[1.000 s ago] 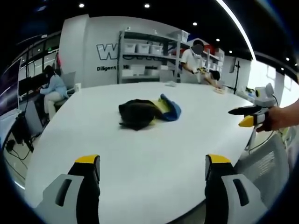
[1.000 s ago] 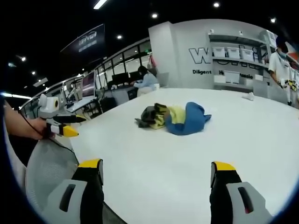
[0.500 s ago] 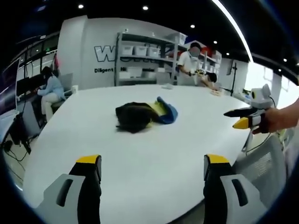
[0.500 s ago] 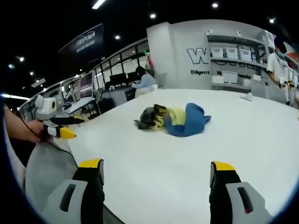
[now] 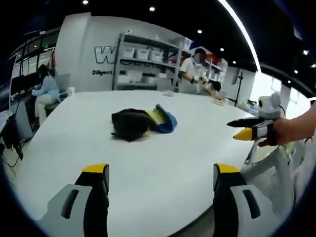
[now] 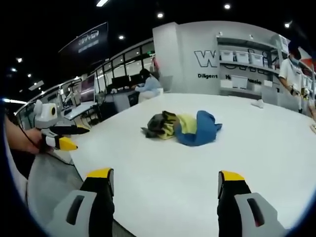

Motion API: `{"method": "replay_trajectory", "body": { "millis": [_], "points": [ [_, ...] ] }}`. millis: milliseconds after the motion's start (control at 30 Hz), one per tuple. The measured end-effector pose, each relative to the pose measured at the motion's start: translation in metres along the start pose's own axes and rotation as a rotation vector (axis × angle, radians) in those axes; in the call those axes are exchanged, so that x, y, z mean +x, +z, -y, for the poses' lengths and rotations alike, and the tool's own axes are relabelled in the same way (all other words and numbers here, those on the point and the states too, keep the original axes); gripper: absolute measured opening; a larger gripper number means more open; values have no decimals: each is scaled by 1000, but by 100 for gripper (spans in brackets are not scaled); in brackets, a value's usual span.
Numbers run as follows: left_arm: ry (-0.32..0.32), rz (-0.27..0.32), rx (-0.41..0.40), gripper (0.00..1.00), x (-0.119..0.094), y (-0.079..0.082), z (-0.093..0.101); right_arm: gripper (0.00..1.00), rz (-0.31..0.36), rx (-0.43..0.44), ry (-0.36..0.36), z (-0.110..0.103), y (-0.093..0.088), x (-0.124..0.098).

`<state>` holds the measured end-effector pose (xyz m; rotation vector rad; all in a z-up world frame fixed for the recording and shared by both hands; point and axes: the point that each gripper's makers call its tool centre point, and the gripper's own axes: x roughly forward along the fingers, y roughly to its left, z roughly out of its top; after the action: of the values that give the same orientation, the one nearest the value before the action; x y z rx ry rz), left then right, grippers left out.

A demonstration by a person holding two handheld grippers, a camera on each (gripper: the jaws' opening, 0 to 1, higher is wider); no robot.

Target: Fold the garment on the visible template until the final outline fits inside the template.

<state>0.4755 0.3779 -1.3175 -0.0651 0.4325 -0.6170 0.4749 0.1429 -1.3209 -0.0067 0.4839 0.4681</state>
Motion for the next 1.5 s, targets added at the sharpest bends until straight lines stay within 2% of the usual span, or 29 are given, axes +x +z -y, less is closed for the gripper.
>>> {"method": "replay_trajectory", "body": {
  "millis": [133,333,400,500,600,733,867,900,967,1067,1200,1333,1400,1500],
  "points": [
    [-30,11,-36,86,-1,3,3,79,4,-9,-14,-4,8,6],
    [-84,14,-52,83,-2,6,13,67,10,-34,-25,-4,29,29],
    [-104,15,-51,82,-2,7,17,57,10,-59,-10,-6,39,44],
    [-98,22,-40,81,-5,10,14,48,13,-88,12,-2,52,73],
    [-85,21,-38,79,-8,9,11,40,6,-138,26,7,65,110],
    [-57,1,-12,78,-12,10,9,27,-6,-209,59,17,73,160],
    [-18,-23,7,78,-19,10,4,21,-32,-249,92,25,68,204],
    [-2,-36,11,78,-22,9,2,20,-55,-270,95,28,62,216],
    [14,-44,20,78,-26,9,0,19,-79,-310,93,31,54,231],
    [46,-63,21,78,-34,7,-4,16,-97,-313,90,35,44,246],
    [79,-89,27,77,-40,2,-7,15,-125,-333,98,36,32,256],
    [97,-94,12,77,-41,0,-5,18,-132,-349,99,36,27,255],
    [99,-104,11,77,-39,-3,-1,17,-151,-387,109,38,21,256],
    [99,-111,9,76,-37,-3,3,5,-220,-473,102,48,8,255]
  ]
}}
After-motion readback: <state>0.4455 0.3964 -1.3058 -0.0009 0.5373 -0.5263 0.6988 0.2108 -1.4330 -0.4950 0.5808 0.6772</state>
